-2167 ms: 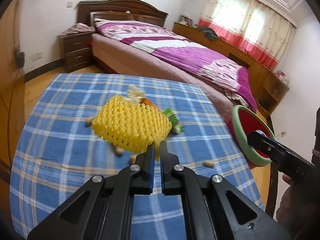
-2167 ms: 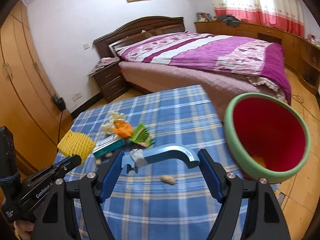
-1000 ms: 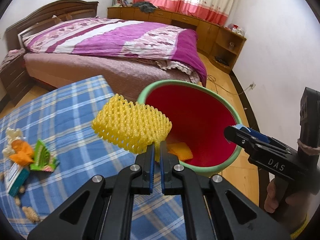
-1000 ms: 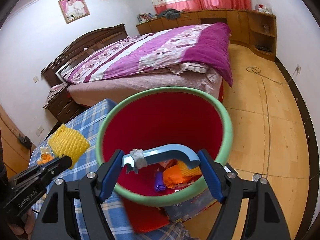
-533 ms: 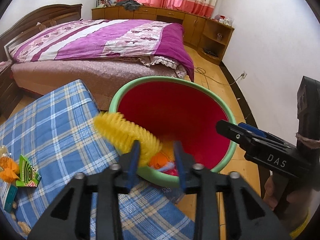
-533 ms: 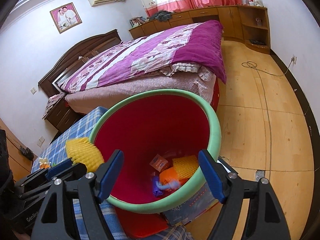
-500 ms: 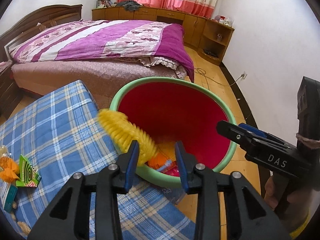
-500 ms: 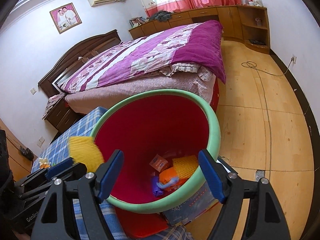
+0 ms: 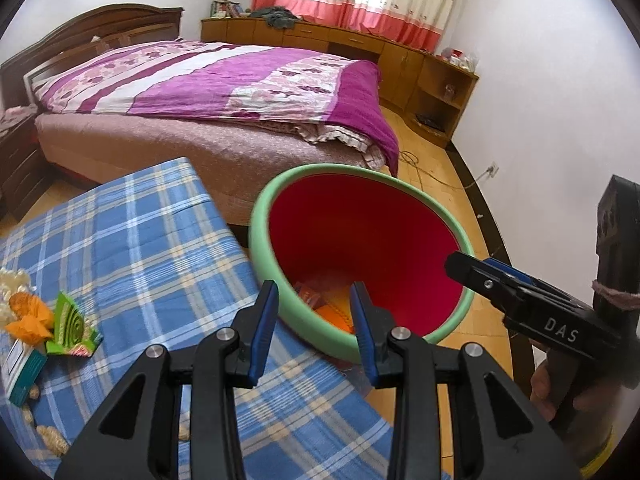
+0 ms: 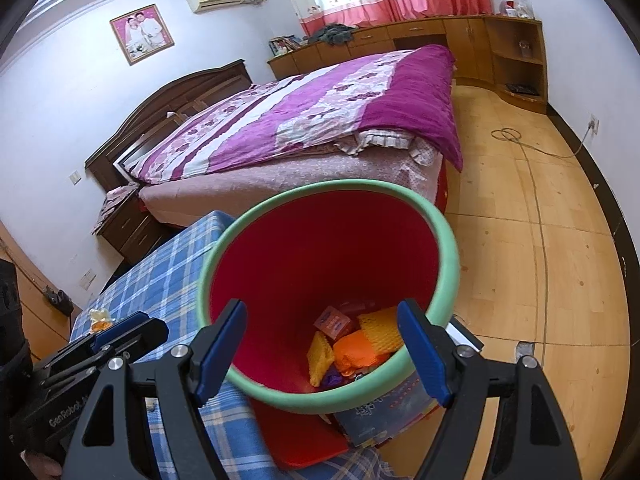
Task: Collect trash
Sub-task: 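Move both tools back toward the items on the table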
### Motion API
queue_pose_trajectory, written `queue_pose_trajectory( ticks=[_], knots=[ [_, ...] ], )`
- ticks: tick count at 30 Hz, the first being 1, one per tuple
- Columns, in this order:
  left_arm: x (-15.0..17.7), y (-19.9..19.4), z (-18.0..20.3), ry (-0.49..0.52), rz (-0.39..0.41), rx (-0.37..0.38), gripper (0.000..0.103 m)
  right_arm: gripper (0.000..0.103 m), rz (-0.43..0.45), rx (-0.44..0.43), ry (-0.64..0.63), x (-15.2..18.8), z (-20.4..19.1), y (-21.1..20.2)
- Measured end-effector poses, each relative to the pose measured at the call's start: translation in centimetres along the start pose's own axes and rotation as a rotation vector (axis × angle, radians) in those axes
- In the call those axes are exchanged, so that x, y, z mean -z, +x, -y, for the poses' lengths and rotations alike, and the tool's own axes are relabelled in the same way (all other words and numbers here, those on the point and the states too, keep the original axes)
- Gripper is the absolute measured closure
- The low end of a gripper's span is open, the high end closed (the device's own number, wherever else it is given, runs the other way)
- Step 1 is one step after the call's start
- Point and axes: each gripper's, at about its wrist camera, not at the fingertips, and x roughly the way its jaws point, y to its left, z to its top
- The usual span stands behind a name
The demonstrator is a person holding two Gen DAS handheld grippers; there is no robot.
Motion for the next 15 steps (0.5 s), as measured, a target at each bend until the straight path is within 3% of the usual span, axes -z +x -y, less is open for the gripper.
queue_pose_trajectory(
  ticks=[15],
  knots=[
    [1.8, -4.4, -7.4, -0.107, 0.041, -0.109, 0.066, 0.023, -0.027, -0.072, -0.104, 1.3, -6.5, -0.4]
  ],
)
